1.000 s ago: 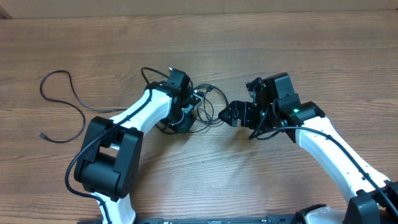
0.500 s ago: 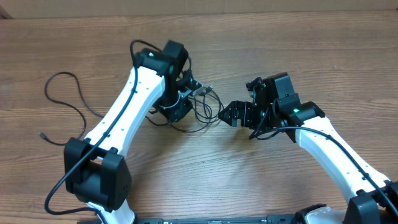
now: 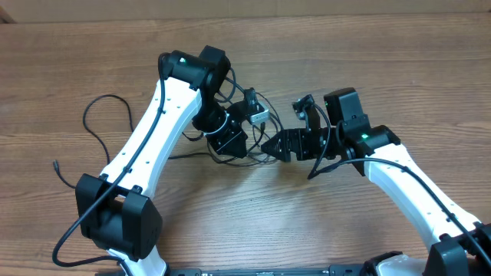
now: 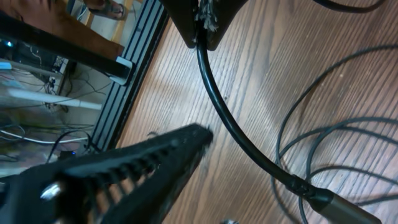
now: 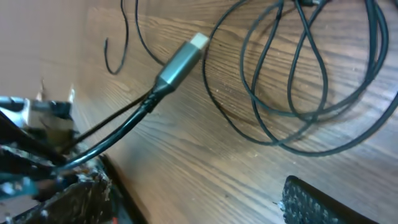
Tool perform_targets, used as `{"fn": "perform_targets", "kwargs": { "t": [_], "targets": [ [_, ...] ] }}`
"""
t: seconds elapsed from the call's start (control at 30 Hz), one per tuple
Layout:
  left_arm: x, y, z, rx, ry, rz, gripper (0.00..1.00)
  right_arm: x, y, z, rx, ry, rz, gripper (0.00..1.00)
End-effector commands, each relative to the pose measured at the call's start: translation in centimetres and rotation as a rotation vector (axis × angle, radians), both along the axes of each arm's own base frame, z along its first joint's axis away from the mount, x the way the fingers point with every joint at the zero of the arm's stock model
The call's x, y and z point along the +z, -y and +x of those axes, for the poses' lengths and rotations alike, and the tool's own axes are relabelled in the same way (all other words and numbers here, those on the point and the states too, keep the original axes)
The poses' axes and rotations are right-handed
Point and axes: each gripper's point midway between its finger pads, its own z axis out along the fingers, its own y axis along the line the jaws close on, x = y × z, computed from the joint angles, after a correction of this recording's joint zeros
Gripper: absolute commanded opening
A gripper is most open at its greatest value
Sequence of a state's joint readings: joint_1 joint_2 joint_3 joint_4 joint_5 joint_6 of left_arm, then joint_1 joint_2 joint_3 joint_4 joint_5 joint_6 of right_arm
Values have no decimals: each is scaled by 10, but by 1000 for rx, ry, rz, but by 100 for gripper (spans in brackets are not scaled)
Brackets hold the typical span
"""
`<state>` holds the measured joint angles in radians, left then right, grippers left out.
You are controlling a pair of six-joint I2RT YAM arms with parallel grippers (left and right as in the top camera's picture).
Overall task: Untangle cables
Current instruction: 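Pull the grasped cable leftward with the left gripper away from the pile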
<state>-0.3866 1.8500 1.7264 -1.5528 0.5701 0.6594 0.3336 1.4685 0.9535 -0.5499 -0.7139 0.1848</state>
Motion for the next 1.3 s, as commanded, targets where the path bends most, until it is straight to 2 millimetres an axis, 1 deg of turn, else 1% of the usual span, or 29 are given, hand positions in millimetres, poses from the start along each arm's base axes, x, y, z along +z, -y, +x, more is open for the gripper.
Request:
{"fn": "perform_targets", "kwargs": {
  "t": [0.0, 0.07, 0.1, 0.17, 0.23, 0.27, 0.33, 0.4, 0.43, 0.5, 0.6, 0.67, 0.8, 0.9, 1.0, 1.07, 1.1, 1.13, 1.17, 1.2, 1.23, 1.27],
  "targets": [
    [14, 7, 1, -39, 44, -63, 4, -3, -6, -2, 99, 114, -45, 88],
    [9, -2, 7, -18, 61, -13, 4, -4, -8, -4, 109, 123, -55, 87],
    [5, -10, 14, 28, 68, 40, 4, -6, -7, -2, 101, 126, -71, 87],
    [-8, -38, 41, 234, 104, 217, 4, -14, 3, 5, 34, 110, -137, 87],
    [-13, -65, 62, 416, 139, 341, 4, -19, 10, 9, -17, 96, -179, 87],
    [-15, -82, 73, 522, 153, 401, 4, -22, 14, 11, -39, 89, -198, 87],
    [-16, -111, 86, 698, 156, 471, 4, -23, 15, 9, -41, 81, -208, 88],
    [-16, -139, 94, 855, 131, 502, 4, -24, 16, 8, -40, 74, -212, 88],
    [-16, -150, 97, 911, 116, 504, 4, -25, 16, 7, -40, 71, -213, 88],
    [-16, -180, 101, 1061, 73, 513, 4, -25, 17, 7, -39, 67, -215, 88],
    [-16, -224, 100, 1257, 10, 524, 4, -26, 17, 6, -39, 63, -216, 88],
    [-16, -251, 96, 1346, -25, 534, 4, -26, 17, 6, -38, 61, -217, 88],
    [-17, -304, 79, 1493, -83, 564, 4, -26, 17, 6, -38, 61, -217, 88],
    [-17, -344, 64, 1612, -101, 624, 4, -26, 17, 6, -38, 61, -217, 88],
    [-17, -375, 49, 1700, -109, 685, 4, -26, 17, 6, -38, 61, -217, 88],
    [-17, -392, 37, 1755, -135, 695, 5, -26, 17, 5, -38, 60, -217, 88],
    [-17, -395, 35, 1768, -142, 696, 7, -26, 17, 5, -39, 60, -217, 88],
    [-17, -399, 32, 1778, -148, 697, 15, -26, 17, 6, -39, 61, -217, 88],
    [-17, -402, 30, 1788, -153, 697, 30, -26, 17, 5, -38, 60, -217, 88],
    [-17, -404, 28, 1795, -155, 698, 59, -26, 17, 5, -38, 61, -217, 88],
    [-17, -405, 28, 1802, -158, 697, 100, -26, 17, 5, -38, 61, -217, 88],
    [-17, -405, 27, 1808, -160, 695, 100, -26, 17, 5, -38, 61, -217, 88]
  ]
}}
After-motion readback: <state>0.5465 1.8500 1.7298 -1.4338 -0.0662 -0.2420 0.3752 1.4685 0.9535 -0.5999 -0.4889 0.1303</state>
